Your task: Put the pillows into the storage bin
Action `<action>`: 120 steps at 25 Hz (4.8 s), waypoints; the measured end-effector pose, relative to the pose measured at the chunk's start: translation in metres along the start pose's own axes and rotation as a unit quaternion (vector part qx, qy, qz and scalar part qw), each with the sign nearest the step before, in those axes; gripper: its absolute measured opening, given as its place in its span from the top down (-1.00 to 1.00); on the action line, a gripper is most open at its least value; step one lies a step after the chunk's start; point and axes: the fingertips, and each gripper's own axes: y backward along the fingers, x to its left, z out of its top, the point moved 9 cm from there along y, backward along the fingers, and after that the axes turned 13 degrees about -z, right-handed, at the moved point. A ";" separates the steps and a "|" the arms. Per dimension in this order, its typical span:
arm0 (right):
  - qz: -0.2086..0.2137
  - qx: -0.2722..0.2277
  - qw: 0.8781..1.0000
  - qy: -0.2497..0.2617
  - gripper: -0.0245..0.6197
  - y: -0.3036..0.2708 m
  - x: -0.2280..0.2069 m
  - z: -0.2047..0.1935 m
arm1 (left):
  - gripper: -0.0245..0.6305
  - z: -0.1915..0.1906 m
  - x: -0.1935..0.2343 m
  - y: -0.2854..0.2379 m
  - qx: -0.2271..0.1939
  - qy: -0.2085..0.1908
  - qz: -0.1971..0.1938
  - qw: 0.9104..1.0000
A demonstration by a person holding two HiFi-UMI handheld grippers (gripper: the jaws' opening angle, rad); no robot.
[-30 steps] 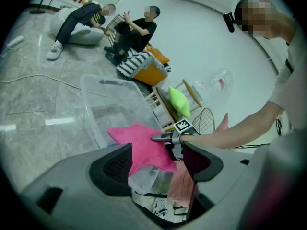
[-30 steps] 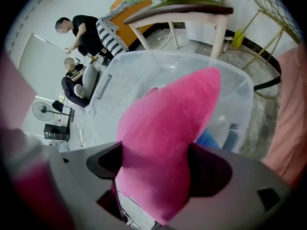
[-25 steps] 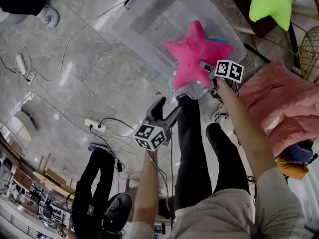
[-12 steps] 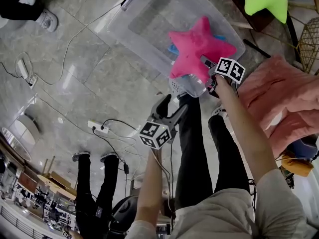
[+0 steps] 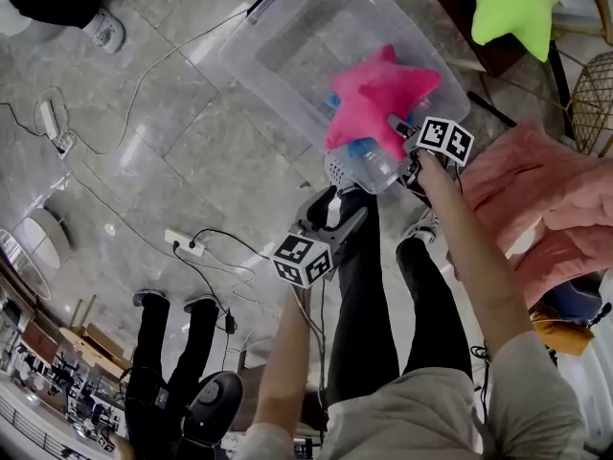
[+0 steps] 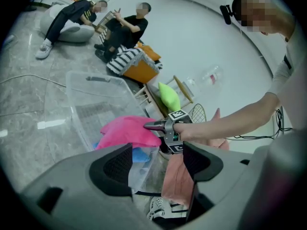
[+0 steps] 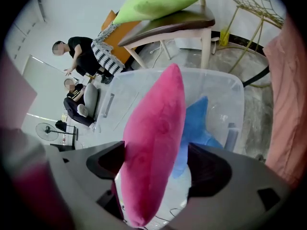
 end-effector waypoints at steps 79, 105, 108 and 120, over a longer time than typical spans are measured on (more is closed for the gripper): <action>0.174 -0.267 0.943 0.097 0.19 0.369 -0.455 -0.075 | -0.09 -0.172 -0.386 -0.287 0.124 -0.168 -0.097 0.973; -0.015 -0.195 0.980 -0.021 -0.19 0.255 -0.651 -0.137 | -0.09 -0.255 -0.338 -0.404 0.297 -0.248 -0.035 0.921; -0.047 -0.171 0.983 -0.056 -0.37 0.243 -0.659 -0.150 | -0.09 -0.267 -0.336 -0.407 0.326 -0.229 -0.056 0.916; 0.025 -0.031 0.972 -0.231 -0.37 0.183 -0.622 -0.217 | -0.07 -0.316 -0.303 -0.400 0.353 -0.274 0.130 0.885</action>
